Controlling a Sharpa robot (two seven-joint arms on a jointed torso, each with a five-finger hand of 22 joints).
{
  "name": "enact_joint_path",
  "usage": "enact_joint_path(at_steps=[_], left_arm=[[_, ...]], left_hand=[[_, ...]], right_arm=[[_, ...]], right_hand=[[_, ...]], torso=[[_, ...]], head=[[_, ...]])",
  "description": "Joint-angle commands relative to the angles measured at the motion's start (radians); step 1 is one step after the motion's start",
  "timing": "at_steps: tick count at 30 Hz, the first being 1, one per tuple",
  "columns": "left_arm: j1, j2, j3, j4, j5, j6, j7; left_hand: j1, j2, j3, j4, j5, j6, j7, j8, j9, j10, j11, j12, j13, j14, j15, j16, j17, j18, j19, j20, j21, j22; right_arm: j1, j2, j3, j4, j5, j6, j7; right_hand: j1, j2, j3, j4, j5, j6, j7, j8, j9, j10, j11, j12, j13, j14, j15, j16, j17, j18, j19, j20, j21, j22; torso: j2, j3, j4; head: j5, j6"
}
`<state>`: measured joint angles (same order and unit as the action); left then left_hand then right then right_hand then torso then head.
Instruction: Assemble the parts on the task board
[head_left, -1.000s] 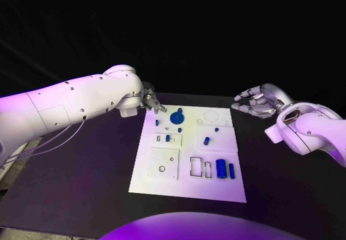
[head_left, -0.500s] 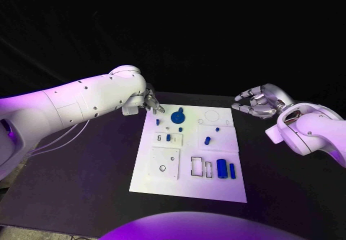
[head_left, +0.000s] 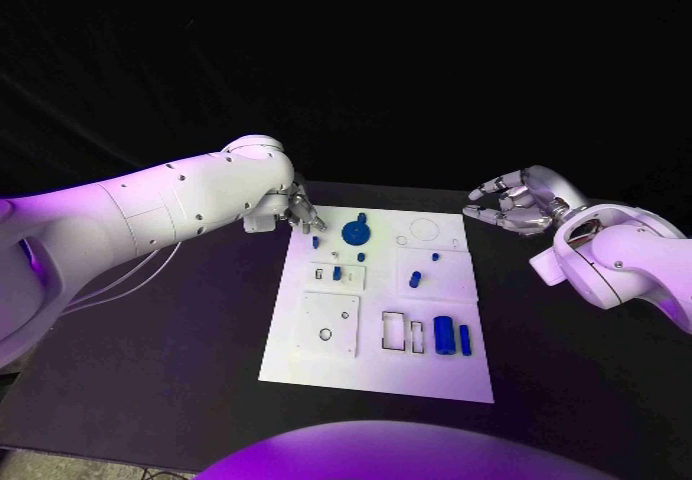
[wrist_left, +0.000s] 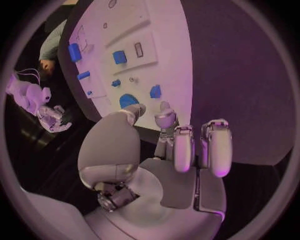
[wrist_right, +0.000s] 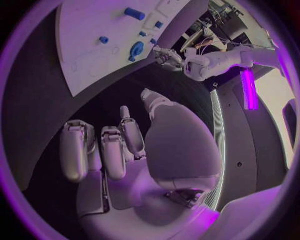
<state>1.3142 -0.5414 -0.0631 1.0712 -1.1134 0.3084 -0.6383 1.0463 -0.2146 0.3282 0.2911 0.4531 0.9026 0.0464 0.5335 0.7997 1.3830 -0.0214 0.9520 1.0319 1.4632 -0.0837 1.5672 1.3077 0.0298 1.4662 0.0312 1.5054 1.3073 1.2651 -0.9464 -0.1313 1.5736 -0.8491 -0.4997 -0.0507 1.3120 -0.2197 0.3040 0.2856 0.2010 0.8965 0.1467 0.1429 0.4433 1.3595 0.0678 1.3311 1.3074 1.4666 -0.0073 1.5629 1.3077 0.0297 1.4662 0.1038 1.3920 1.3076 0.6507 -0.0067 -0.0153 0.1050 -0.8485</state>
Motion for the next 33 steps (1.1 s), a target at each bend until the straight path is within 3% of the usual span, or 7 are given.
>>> enact_joint_path(at_steps=[1, 26, 33], left_arm=[[-0.003, 0.004, -0.002, -0.005, 0.018, 0.036, 0.015], [-0.012, 0.011, -0.011, -0.013, 0.053, 0.042, 0.022], [-0.013, 0.008, -0.013, -0.014, 0.065, 0.026, 0.021]], left_hand=[[0.000, 0.009, -0.009, 0.000, -0.009, 0.005, 0.002, -0.004, -0.002, -0.007, 0.001, -0.004, -0.001, 0.108, 0.007, 0.004, 0.263, -0.011, 0.056, 0.005, -0.004, 0.224], [0.033, 0.035, 0.001, -0.005, -0.014, 0.011, 0.000, -0.011, -0.004, -0.011, 0.000, -0.003, 0.000, 0.108, 0.007, 0.004, 0.263, -0.011, 0.056, 0.006, -0.005, 0.225], [0.056, 0.050, 0.011, -0.006, -0.012, 0.017, -0.003, -0.009, -0.001, -0.011, -0.002, 0.000, 0.001, 0.108, 0.006, 0.004, 0.263, -0.011, 0.056, 0.005, -0.005, 0.225]], right_arm=[[-0.001, 0.002, 0.000, 0.000, -0.004, 0.010, 0.007], [-0.001, 0.006, 0.000, -0.002, -0.004, 0.010, 0.006], [-0.001, 0.006, 0.000, -0.002, -0.004, 0.011, 0.004]], right_hand=[[-0.008, 0.000, 0.001, 0.000, 0.001, 0.003, -0.002, 0.005, 0.001, -0.002, -0.003, -0.001, 0.011, 0.096, 0.004, -0.004, 0.234, 0.015, 0.000, 0.001, -0.006, 0.191], [-0.008, 0.000, 0.001, 0.000, 0.001, 0.003, -0.002, 0.005, 0.001, -0.002, -0.003, -0.001, 0.011, 0.096, 0.004, -0.004, 0.234, 0.015, 0.000, 0.001, -0.006, 0.191], [-0.008, 0.001, 0.002, -0.001, 0.008, 0.002, -0.002, 0.006, 0.002, -0.002, -0.004, 0.000, 0.011, 0.096, 0.003, -0.004, 0.234, 0.015, 0.000, 0.001, -0.006, 0.191]], torso=[[0.000, 0.0007, 0.0000], [0.000, 0.0012, -0.0006], [-0.001, 0.0011, 0.0002]], head=[[0.001, -0.001], [-0.001, -0.006], [-0.002, -0.012]])
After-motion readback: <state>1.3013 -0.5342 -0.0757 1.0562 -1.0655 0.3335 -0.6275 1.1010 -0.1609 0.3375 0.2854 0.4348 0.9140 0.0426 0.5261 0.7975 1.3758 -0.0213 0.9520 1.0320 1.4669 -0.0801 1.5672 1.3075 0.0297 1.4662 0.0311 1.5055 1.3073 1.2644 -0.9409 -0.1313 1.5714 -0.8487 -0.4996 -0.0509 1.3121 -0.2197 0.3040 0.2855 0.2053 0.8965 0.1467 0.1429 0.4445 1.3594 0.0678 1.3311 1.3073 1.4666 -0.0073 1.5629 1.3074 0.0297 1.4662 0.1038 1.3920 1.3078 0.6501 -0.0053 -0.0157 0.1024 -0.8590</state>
